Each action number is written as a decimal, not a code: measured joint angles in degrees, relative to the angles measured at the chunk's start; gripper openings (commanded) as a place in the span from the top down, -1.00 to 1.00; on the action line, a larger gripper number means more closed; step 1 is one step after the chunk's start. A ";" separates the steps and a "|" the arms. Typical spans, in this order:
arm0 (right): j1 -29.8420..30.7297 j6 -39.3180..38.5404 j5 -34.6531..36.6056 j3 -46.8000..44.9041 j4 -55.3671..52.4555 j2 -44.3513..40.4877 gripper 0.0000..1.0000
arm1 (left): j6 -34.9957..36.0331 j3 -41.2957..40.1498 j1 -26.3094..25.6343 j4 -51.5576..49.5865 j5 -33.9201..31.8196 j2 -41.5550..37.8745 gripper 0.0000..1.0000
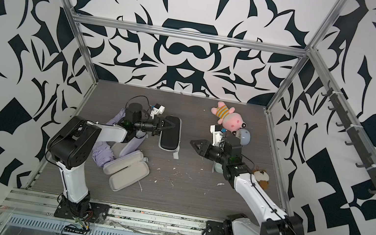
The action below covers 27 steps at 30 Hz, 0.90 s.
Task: Put umbrellas into zippered umbrella sleeves
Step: Pick up the umbrella sleeve at the center of the board, then zip the zipper on the umbrella sleeve.
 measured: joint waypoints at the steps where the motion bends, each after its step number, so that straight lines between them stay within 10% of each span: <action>1: 2.49 -4.17 4.92 -1.64 -0.22 -2.71 0.47 | 0.24 0.42 -0.15 1.51 1.25 -0.04 0.47; 6: 18.60 -24.30 23.54 -6.05 -0.17 -9.79 0.56 | -4.87 1.25 -0.61 15.56 6.64 0.15 0.62; 13: 26.10 -39.10 37.42 -6.05 2.64 -8.50 0.45 | -11.47 5.68 -1.88 28.20 11.87 1.86 0.71; 27: 27.65 -47.95 39.63 -3.45 5.86 -6.95 0.32 | -14.58 6.23 -2.58 30.10 13.81 3.80 0.76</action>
